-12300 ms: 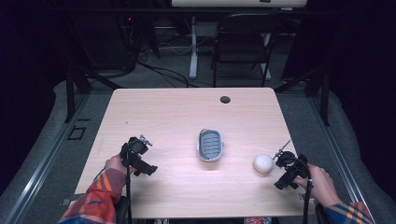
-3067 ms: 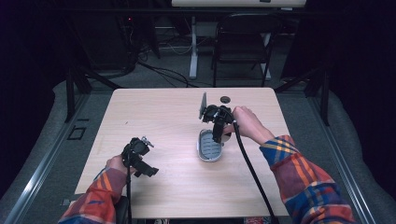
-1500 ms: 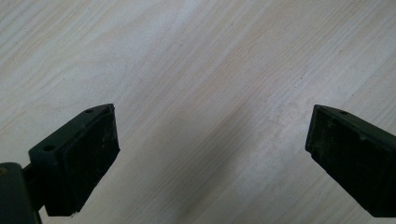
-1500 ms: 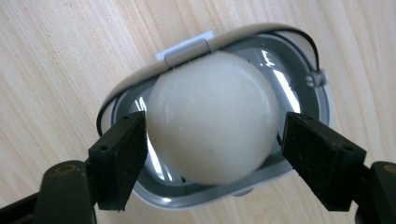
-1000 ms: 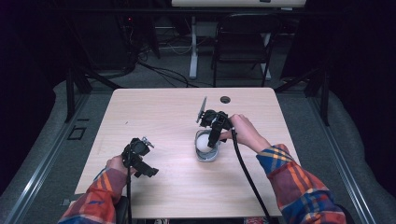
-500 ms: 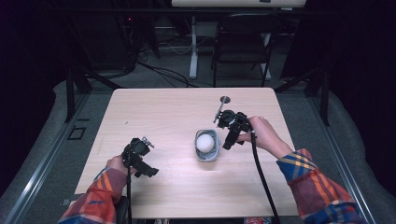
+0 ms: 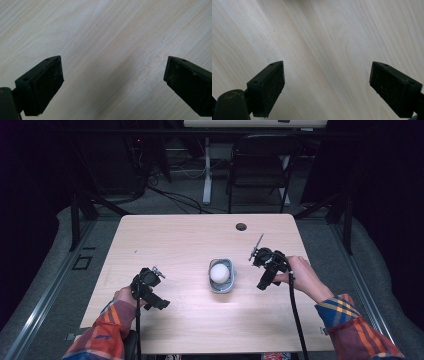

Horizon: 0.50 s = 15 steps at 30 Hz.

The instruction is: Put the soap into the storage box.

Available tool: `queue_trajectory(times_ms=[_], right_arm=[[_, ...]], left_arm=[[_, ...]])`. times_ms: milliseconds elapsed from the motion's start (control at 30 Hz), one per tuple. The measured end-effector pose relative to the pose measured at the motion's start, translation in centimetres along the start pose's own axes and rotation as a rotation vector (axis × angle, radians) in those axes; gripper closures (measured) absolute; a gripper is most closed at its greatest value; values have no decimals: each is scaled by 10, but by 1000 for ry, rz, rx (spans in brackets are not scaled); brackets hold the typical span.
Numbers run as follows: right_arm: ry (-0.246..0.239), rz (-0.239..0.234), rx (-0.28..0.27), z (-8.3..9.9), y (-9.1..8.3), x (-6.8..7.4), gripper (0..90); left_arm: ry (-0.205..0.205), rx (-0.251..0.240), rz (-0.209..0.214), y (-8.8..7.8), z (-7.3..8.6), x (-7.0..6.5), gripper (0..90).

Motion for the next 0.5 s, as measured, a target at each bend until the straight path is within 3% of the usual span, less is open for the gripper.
queue_trajectory(times_ms=[367, 500], right_arm=[[78, 5, 11, 43, 8, -3, 94], [80, 19, 20, 56, 11, -4, 78]], left_arm=[[3, 7, -5, 0, 0, -1, 22], [2, 9, -5, 1, 0, 0, 21]])
Point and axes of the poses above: each handheld gripper's, and its own axes: y roughly forward along the jaws, z roughly out of its underside, x roughly to its left, the point moved 8 cm from there along y, roughly forward along the jaws, and after that the axes turned 14 degrees about z, right-handed, at the moved point
